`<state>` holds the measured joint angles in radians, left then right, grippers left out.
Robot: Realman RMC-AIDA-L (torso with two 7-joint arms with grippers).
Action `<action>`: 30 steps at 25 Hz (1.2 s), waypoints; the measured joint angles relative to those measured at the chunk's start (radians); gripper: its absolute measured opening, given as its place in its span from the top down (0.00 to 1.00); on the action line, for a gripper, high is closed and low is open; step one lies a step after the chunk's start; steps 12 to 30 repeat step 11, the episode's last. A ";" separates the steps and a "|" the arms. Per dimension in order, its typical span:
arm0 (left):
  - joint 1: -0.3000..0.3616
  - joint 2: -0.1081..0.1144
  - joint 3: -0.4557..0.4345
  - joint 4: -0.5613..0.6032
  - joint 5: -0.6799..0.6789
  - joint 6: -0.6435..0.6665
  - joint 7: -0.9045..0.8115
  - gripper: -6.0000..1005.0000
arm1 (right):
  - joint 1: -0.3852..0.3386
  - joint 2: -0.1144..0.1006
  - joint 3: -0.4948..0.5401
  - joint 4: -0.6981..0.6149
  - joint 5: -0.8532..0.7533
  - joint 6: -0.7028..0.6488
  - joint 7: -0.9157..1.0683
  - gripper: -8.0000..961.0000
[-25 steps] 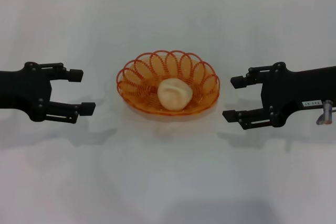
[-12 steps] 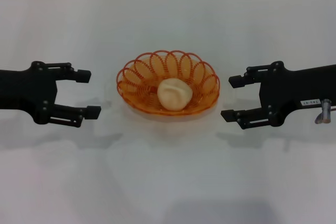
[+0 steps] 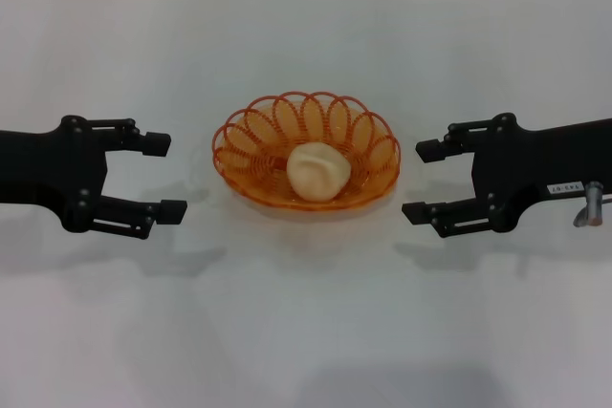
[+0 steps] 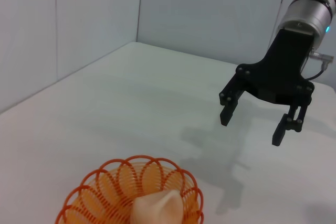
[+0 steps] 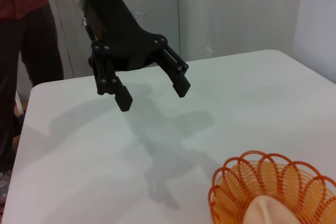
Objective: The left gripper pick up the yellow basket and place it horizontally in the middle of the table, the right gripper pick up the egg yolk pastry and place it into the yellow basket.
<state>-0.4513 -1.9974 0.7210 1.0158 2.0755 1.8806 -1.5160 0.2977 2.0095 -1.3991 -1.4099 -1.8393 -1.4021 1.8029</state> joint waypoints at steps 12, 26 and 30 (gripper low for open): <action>-0.003 0.000 0.000 0.000 -0.001 0.004 -0.004 0.12 | 0.000 0.000 -0.001 -0.001 0.000 -0.008 0.001 0.24; -0.003 0.000 0.000 0.000 -0.001 0.004 -0.004 0.12 | 0.000 0.000 -0.001 -0.001 0.000 -0.008 0.001 0.24; -0.003 0.000 0.000 0.000 -0.001 0.004 -0.004 0.12 | 0.000 0.000 -0.001 -0.001 0.000 -0.008 0.001 0.24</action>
